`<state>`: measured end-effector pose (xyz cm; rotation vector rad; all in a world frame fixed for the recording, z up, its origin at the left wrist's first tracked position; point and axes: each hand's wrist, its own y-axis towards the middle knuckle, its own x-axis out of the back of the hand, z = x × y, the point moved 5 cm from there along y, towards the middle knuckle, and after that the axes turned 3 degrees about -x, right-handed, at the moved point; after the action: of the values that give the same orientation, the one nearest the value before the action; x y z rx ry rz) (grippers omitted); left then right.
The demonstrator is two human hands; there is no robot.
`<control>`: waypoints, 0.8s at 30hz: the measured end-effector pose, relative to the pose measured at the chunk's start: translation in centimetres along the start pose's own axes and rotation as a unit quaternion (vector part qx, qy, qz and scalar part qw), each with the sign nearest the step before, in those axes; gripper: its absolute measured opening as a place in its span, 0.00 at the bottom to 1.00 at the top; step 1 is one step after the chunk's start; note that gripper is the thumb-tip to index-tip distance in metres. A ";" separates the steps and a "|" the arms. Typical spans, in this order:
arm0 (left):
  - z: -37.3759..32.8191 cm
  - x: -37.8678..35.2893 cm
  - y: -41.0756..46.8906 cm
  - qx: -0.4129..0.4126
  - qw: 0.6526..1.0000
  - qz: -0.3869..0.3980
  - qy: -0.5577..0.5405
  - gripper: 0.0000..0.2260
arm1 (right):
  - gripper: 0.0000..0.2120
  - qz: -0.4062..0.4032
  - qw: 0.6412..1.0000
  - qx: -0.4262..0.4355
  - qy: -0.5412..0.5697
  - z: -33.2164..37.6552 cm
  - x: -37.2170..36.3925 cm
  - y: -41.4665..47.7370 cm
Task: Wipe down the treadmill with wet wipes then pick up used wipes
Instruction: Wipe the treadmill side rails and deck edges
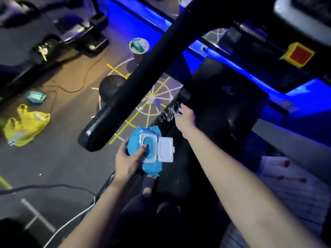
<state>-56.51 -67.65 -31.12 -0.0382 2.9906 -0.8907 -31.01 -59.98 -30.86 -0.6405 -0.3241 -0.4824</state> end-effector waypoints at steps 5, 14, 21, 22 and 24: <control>-0.1 -2.5 -1.6 0.019 0.999 0.005 -0.047 0.24 | 0.20 0.058 0.995 0.083 0.002 0.4 2.4 -4.4; 0.8 -12.5 -7.2 0.005 0.991 0.131 0.013 0.23 | 0.12 0.077 0.956 0.208 -0.194 -3.7 14.3 -17.0; 1.2 -20.8 -15.6 -0.042 0.964 0.251 0.078 0.19 | 0.16 -0.038 0.959 0.177 -0.219 -11.9 22.9 -22.3; 1.3 -21.6 -16.8 -0.045 0.959 0.266 0.086 0.19 | 0.17 -0.052 0.961 0.182 -0.201 -12.7 24.0 -23.3; 1.7 -23.0 -18.9 -0.047 0.948 0.301 0.096 0.19 | 0.20 -0.087 0.966 0.184 -0.158 -14.0 26.1 -25.2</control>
<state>-33.11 -83.75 -21.93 0.9523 2.9049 -0.7000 -20.23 -95.03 -17.84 -0.3243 -0.7590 -0.4709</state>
